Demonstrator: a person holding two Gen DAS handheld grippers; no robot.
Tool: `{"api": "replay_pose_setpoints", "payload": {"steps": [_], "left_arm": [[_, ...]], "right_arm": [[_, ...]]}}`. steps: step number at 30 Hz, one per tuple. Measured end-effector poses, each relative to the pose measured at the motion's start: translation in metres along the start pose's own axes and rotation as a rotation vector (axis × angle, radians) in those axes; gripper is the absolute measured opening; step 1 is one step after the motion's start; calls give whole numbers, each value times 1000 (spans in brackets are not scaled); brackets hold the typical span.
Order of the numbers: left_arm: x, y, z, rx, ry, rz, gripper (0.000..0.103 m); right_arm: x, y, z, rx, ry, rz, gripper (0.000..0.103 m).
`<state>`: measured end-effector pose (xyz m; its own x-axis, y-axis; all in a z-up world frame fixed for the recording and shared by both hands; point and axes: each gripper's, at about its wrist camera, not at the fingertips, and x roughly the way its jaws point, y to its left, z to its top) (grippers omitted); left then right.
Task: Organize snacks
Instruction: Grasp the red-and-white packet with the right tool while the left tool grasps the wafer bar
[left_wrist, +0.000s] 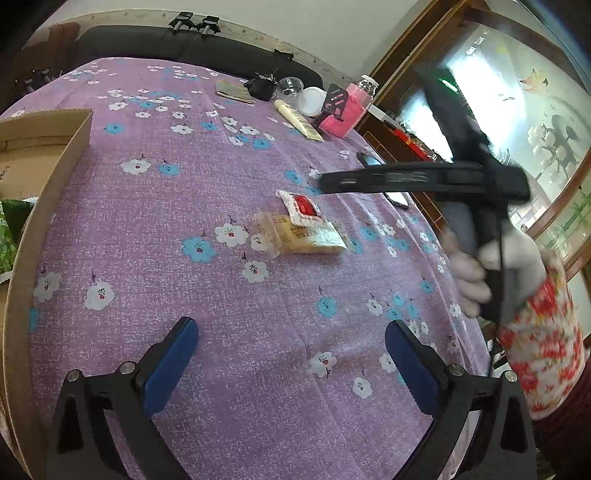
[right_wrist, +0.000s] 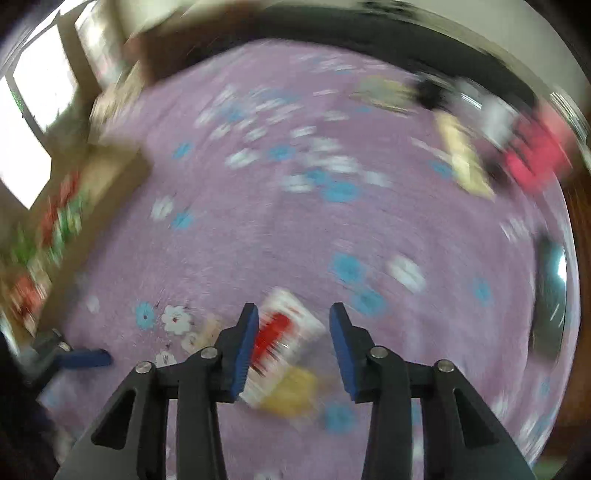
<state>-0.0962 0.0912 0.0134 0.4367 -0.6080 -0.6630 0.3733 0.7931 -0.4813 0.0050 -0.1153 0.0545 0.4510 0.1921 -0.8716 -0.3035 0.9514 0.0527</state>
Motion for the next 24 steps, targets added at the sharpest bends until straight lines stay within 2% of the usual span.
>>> {"api": "replay_pose_setpoints", "payload": {"steps": [2,5,8,11,14,15,17,18,19,20,22,23,24], "left_arm": [[0,-2,-1,1,1,4,102],[4,-6,2,-9,-2,11,102],[4,-6,2,-25,-7,22,102],[7,-12,1,9,10,54,102],[9,-19,-1,48,30,95,102],[10,-21,-2,61,36,109,102],[13,-26,-3,87,47,135,102],[13,-27,-3,96,53,143,102],[14,-28,-3,104,60,147,102],[14,-28,-3,106,66,145,102],[12,-28,-2,110,92,126,95],[12,-29,0,107,106,97,77],[11,-29,2,103,124,64,68]], "right_arm": [[-12,-19,-18,72,-22,-10,44],[-15,-32,-34,180,-31,65,44],[-5,-30,-29,245,-30,133,44],[16,-14,-15,271,-2,169,45],[37,13,2,238,28,126,47],[38,25,7,200,14,81,51],[43,39,10,144,24,41,51],[43,46,8,113,22,15,32],[43,50,6,91,25,1,28],[41,50,4,84,19,-7,27],[34,42,-2,93,1,-21,26],[29,34,-5,111,-19,-18,26],[20,21,-10,144,-52,5,24]]}}
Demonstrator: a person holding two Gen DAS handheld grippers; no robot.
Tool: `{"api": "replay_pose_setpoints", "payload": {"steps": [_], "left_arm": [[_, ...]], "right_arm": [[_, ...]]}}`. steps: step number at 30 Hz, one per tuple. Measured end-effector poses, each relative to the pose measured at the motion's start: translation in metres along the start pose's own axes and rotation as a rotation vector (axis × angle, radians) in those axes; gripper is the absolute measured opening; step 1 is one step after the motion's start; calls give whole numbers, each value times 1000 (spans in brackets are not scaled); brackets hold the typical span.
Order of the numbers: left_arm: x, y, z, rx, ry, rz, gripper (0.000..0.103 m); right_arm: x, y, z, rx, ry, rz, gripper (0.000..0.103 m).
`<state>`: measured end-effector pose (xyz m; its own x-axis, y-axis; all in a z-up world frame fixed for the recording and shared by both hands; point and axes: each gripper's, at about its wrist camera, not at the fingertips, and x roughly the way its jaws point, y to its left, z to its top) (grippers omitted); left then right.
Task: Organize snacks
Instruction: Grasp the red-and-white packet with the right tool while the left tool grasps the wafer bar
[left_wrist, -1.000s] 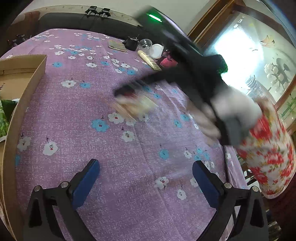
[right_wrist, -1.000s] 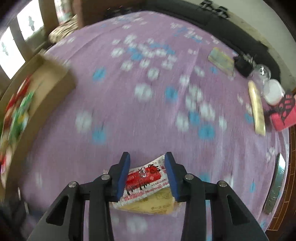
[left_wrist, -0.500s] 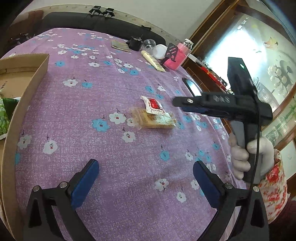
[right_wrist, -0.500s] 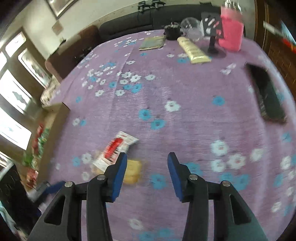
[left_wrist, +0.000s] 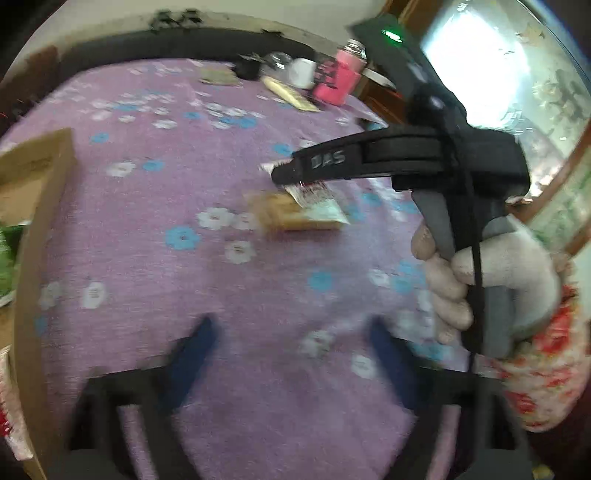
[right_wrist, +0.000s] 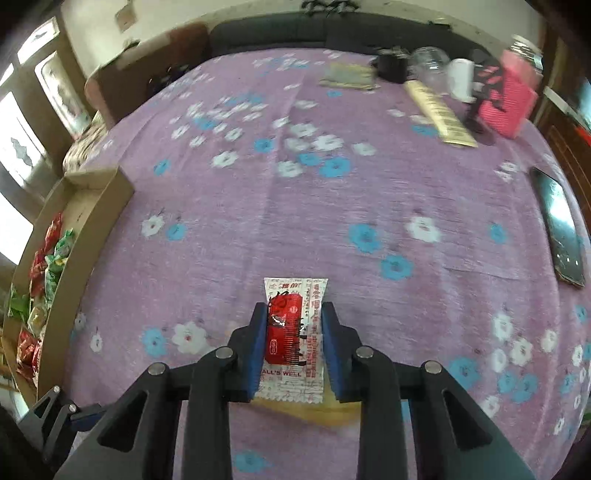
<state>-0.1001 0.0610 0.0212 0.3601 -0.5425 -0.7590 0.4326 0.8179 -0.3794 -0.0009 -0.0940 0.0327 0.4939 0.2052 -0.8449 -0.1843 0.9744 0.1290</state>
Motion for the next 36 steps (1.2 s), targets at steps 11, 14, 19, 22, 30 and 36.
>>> {"api": "replay_pose_setpoints", "payload": {"steps": [11,14,19,22,30,36], "left_arm": [[44,-35,73,285,28,71,69],[73,-42,83,400,65,135,69],[89,-46,84,421,147,143,60],[83,-53,74,411,173,120,42],[90,-69,63,408,104,197,47],[84,-70,57,348,55,212,34]], "right_arm": [[-28,-100,-34,259,-203,147,8],[-23,-113,-38,314,-191,185,8],[-24,-120,-40,335,-208,187,27],[-24,-119,-39,338,-209,210,31],[-18,-112,-40,325,-187,211,38],[-14,-114,-42,337,-180,221,41]]}}
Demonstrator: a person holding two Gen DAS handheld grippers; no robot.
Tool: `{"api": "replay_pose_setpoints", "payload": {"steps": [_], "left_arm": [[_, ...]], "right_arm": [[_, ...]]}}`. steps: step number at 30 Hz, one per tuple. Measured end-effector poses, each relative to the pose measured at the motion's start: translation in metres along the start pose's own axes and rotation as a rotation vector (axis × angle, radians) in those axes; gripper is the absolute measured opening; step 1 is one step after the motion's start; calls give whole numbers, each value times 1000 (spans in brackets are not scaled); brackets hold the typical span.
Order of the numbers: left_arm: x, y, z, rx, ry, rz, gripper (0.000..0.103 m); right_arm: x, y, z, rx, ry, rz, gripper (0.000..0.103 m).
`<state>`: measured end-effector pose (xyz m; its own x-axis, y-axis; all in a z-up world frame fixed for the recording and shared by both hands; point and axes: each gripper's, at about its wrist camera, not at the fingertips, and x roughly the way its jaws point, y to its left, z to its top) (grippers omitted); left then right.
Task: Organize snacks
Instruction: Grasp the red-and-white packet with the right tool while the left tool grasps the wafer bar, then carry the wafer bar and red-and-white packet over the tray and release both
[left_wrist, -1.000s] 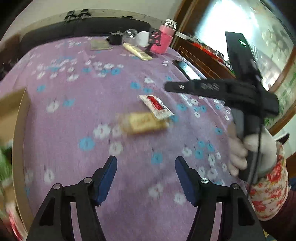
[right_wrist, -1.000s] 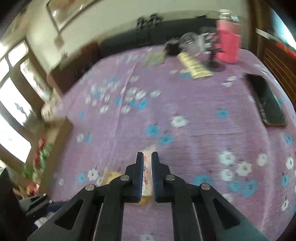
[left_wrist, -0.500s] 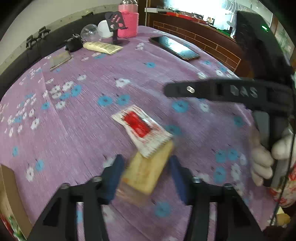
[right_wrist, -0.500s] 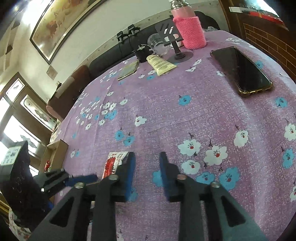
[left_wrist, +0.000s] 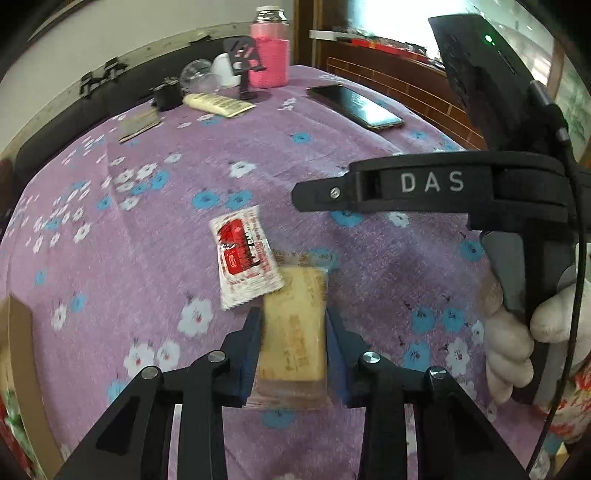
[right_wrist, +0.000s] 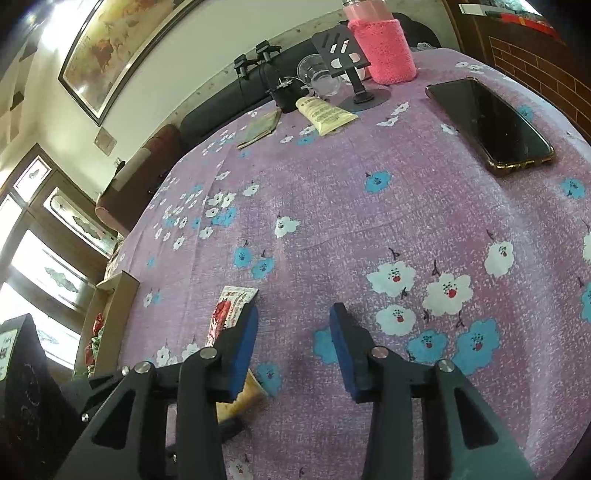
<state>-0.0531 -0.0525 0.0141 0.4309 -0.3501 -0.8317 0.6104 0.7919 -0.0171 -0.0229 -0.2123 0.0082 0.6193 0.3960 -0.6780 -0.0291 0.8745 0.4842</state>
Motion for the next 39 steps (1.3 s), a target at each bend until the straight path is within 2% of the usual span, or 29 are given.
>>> {"api": "replay_pose_setpoints", "payload": {"steps": [2,8,12,14,18,19,21,23,26,28,32,36,39], "left_arm": [[-7,8,-8,-49,-6,-19,34],[-41,39,-40,-173,-49,-41,34],[-64,51,-57,-233,-86,-48,35],[-75,57,-65,-266,-108,-55,35],[-93,67,-81,-322,-150,-61,35],[-98,71,-86,-339,-162,-62,35],[-104,77,-92,-360,-174,-62,35],[-113,85,-101,-387,-195,-58,35],[-129,99,-112,-422,-225,-47,35],[-140,112,-120,-448,-247,-27,35],[-160,131,-136,-484,-296,10,35],[-173,147,-149,-524,-335,27,35],[-181,155,-159,-543,-350,47,35]], "right_arm": [[1,3,-1,-12,6,9,45],[7,22,-2,-37,56,57,45],[20,41,-4,-57,113,21,45],[24,50,-4,-52,110,-11,48],[40,69,-2,-37,143,11,49],[46,76,-1,-61,144,6,51],[55,90,3,-129,136,-10,69],[60,99,6,-157,137,-66,69],[52,98,7,-105,117,-88,69],[45,96,4,-66,127,-153,69],[26,96,-8,15,141,-120,69],[45,104,-12,34,205,-161,69],[60,110,-1,46,180,-214,69]]}}
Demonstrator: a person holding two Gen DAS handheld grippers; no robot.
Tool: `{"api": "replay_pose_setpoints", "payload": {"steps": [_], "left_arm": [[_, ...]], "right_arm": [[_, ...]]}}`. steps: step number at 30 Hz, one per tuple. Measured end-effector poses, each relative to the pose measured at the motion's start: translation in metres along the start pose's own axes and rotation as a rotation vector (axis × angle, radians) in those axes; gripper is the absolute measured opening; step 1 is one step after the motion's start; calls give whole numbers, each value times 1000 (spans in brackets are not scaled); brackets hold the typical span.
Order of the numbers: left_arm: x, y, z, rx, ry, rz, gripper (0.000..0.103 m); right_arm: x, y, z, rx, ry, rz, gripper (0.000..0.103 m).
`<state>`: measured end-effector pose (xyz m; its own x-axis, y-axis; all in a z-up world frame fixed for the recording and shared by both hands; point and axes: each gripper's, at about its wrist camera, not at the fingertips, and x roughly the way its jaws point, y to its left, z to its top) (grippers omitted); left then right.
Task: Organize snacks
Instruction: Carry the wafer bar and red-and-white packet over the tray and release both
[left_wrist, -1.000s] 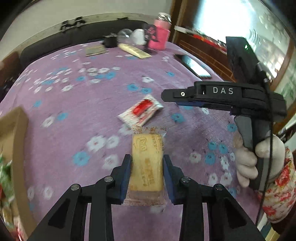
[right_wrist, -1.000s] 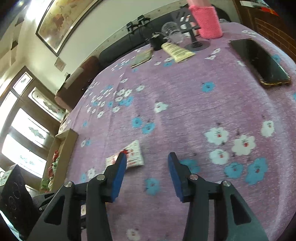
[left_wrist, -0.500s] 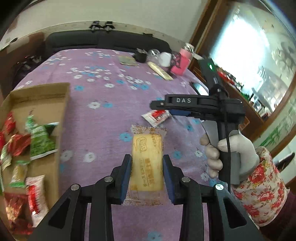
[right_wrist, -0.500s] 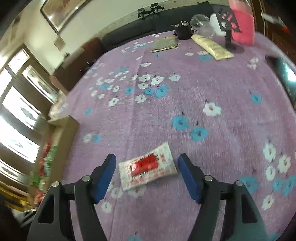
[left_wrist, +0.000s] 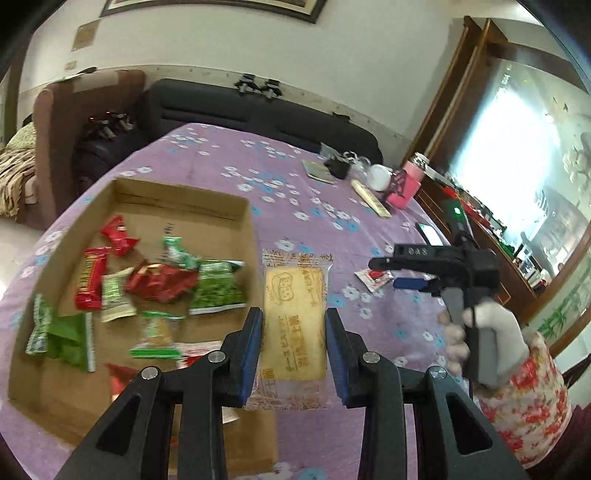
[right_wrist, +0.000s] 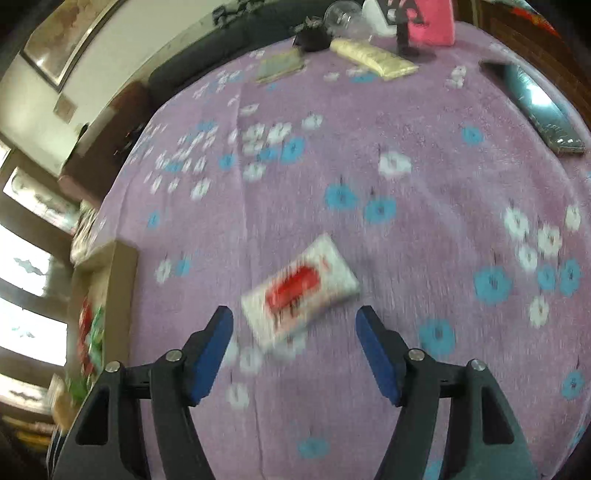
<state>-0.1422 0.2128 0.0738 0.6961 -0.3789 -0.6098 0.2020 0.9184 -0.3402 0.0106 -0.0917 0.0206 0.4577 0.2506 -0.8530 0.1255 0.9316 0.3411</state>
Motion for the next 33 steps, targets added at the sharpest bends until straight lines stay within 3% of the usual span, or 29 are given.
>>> {"api": "replay_pose_setpoints", "payload": {"steps": [4,8,10,11,22,33], "left_arm": [[-13,20,-5,-26,-15,50,35],[-21,37,-7,-60,-26,89,35],[-22,42,-9,-68,-27,109,35],[-23,44,-9,-72,-26,115,35],[-24,25,-10,-8,-35,200,35],[-30,3,-15,57,-53,282,35]], "right_arm": [[13,19,13,-27,-22,-97,69],[18,36,1,-125,-55,-209,64],[17,38,-6,-168,-88,-262,34],[16,37,-7,-181,-99,-259,30],[-16,19,-24,-178,-139,-90,25],[-65,47,-55,-270,-186,101,25]]}}
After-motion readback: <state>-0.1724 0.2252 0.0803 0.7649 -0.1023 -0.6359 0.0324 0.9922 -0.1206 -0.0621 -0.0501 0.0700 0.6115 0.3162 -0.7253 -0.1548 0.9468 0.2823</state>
